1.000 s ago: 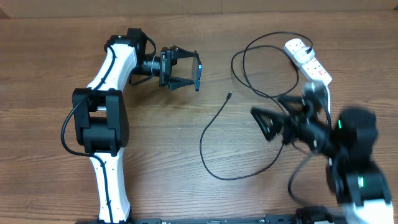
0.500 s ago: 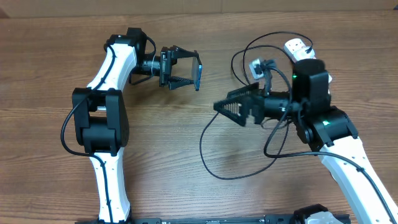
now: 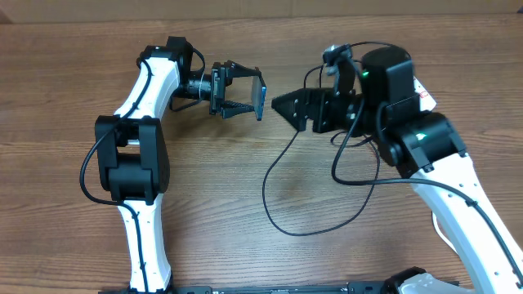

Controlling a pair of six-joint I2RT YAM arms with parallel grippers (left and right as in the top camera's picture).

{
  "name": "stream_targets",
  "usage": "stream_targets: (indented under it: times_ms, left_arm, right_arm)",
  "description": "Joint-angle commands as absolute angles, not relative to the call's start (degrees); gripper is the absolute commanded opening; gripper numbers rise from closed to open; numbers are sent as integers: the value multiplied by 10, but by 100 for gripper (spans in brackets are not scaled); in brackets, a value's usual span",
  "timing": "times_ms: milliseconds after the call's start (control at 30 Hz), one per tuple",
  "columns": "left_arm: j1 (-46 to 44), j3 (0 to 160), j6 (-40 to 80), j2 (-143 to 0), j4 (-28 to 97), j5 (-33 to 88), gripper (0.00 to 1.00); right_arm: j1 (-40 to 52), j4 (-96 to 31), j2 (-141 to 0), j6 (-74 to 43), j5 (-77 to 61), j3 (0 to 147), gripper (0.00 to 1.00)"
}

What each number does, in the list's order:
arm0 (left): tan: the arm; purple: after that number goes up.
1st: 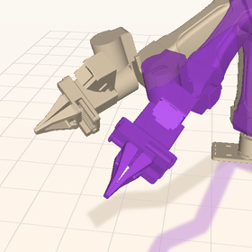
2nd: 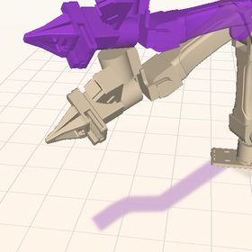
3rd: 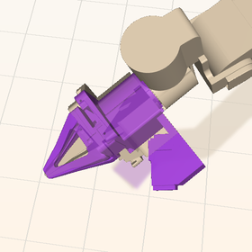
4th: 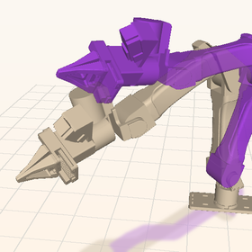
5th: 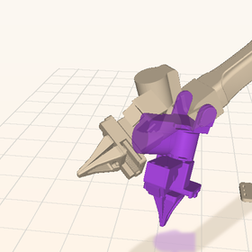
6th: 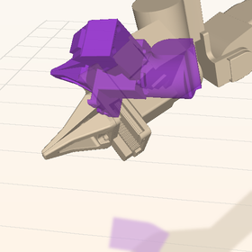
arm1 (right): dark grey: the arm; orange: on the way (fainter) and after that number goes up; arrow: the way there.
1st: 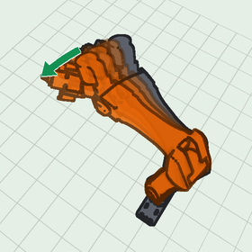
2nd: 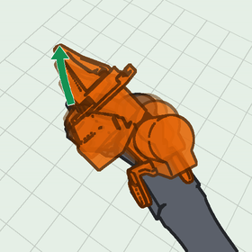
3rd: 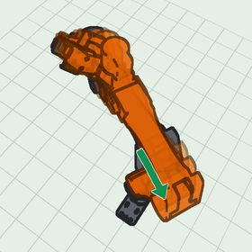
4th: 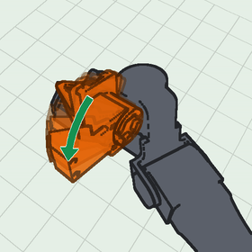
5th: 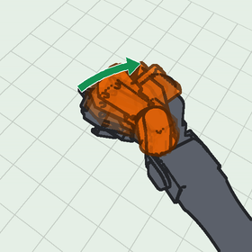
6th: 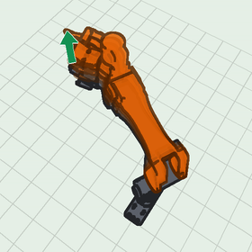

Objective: Plug charger to phone and switch on socket
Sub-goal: 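Move the right gripper toward the phone held by the left gripper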

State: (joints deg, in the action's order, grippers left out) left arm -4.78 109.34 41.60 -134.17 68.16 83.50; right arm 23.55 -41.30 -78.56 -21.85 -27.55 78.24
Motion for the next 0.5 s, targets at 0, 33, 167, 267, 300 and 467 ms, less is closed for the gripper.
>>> stream_targets:
  times_ms: [0,33,167,267,300,467]
  left_arm:
    - [-53,1109,397,-1345,686,843,69]
    - [-55,1109,396,-1345,688,839,69]
    - [-69,1109,394,-1345,688,838,69]
    - [-83,1109,394,-1345,688,823,68]
    - [-87,1109,394,-1345,688,817,68]
    - [-102,1109,394,-1345,687,780,69]
  right_arm:
    - [282,-438,-806,-264,-106,794,83]
    - [291,-443,-814,-279,-77,794,83]
    - [312,-437,-845,-310,-40,794,83]
    - [317,-435,-858,-340,-30,794,82]
    - [318,-435,-860,-350,-23,794,82]
    - [329,-434,-863,-379,-2,794,77]
